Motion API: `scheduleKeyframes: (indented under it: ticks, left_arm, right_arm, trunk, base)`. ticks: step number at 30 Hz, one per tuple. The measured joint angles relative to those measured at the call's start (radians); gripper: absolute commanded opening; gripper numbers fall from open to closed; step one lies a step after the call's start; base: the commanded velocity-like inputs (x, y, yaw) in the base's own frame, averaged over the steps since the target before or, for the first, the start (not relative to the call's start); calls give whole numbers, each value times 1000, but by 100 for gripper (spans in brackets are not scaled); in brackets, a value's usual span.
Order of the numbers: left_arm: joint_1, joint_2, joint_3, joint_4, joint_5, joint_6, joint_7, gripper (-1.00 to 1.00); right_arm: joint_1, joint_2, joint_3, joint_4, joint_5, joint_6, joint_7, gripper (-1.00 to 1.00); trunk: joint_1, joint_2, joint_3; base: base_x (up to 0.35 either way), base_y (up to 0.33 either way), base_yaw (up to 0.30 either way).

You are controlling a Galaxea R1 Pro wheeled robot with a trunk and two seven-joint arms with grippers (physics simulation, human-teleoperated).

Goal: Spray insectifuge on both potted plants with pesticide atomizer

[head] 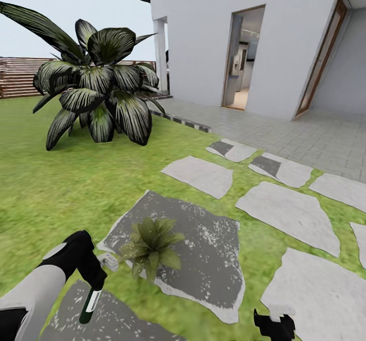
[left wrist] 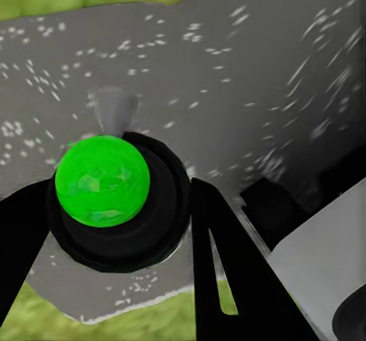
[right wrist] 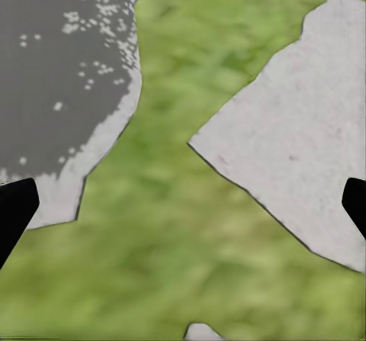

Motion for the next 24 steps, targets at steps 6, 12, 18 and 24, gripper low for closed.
scheduleKeyframes:
  ticks: [6,12,18,24]
  left_arm:
    - [0,-1,0,1,0,0,0,-100]
    - [2,-1,0,1,0,0,1,-100]
    - [2,-4,0,1,0,0,1,-100]
    - [2,-5,0,1,0,0,2,-100]
  right_arm:
    - [0,0,0,0,0,0,0,100]
    - [0,0,0,0,0,0,0,100]
    - [0,0,0,0,0,0,0,100]
    - [0,0,0,0,0,0,0,100]
  trunk:
    - [0,0,0]
    - [-1,0,0]
    - [-1,0,0]
    - [-1,0,0]
  base:
    - [-29,-260,277]
    - [142,-267,277]
    - [206,-229,182]
    - [231,-208,16]
